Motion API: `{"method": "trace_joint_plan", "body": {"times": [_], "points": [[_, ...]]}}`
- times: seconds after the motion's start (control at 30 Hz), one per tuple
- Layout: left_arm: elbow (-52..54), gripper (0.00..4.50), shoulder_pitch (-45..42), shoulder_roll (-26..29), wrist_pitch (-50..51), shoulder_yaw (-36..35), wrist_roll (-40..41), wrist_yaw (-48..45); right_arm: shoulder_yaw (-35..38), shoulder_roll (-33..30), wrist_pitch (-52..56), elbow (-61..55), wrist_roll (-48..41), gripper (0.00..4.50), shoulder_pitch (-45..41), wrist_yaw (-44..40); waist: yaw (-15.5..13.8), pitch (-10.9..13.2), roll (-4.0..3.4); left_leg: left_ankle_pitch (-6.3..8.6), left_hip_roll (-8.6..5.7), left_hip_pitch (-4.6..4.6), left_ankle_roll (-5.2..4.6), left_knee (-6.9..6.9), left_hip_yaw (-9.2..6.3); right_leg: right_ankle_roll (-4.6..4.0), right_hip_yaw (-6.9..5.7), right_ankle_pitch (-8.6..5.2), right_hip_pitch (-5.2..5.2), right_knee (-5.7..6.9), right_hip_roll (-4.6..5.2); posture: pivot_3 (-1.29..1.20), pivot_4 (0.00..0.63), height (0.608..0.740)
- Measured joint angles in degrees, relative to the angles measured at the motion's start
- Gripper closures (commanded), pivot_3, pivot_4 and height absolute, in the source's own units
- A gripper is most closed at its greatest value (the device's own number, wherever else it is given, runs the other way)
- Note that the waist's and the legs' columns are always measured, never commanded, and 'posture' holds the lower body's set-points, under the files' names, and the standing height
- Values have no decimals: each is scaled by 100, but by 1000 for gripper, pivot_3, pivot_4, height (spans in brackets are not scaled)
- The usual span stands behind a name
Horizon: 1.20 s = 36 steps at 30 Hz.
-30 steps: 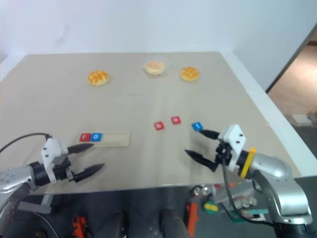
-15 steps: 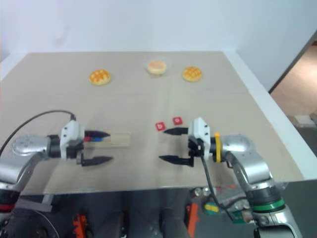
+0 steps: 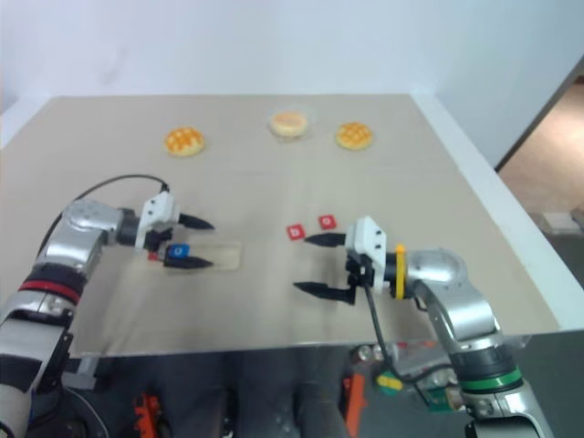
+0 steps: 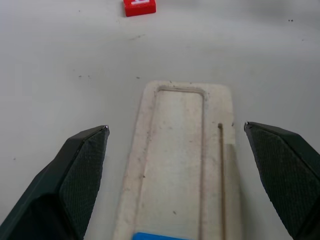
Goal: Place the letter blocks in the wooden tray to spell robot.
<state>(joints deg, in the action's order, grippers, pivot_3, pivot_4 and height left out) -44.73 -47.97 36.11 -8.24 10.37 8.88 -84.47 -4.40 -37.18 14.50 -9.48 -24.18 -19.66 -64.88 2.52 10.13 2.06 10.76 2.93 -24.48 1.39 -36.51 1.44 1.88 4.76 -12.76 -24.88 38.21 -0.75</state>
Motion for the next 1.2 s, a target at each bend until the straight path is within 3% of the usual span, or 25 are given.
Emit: {"method": "trace_joint_plan", "body": {"times": [0.33,0.73,1.03,1.17,1.2], "points": [[-1399,0,-621,-250,-785,88,-474,-333,91,-85,126,-429,-8,28,442,361,7,-1,1,0,-1,-4,0,-1,-4,4,0,2,-3,2,0,0,150,739],[-1548,0,-708,-354,-851,85,-602,-696,96,-146,167,-622,-22,28,594,531,10,-1,1,0,-2,-4,0,-6,-5,7,1,4,-2,4,0,0,150,739],[-1926,0,-816,-353,-1123,93,-906,-435,100,-183,168,-622,-23,28,594,582,12,-2,3,-3,-2,12,-5,-8,-5,4,2,8,11,10,0,0,150,739],[-2028,1178,-833,-352,-1152,85,-955,-384,108,-198,168,-622,-25,0,595,616,16,-2,3,-5,-2,40,-8,-8,-5,2,1,8,38,13,-1,0,150,739],[-2039,1295,-833,-353,-1165,83,-960,-376,114,-199,168,-623,-26,0,595,620,18,-2,3,-5,-1,44,-9,-8,-5,1,1,8,43,13,-1,0,150,739]]}}
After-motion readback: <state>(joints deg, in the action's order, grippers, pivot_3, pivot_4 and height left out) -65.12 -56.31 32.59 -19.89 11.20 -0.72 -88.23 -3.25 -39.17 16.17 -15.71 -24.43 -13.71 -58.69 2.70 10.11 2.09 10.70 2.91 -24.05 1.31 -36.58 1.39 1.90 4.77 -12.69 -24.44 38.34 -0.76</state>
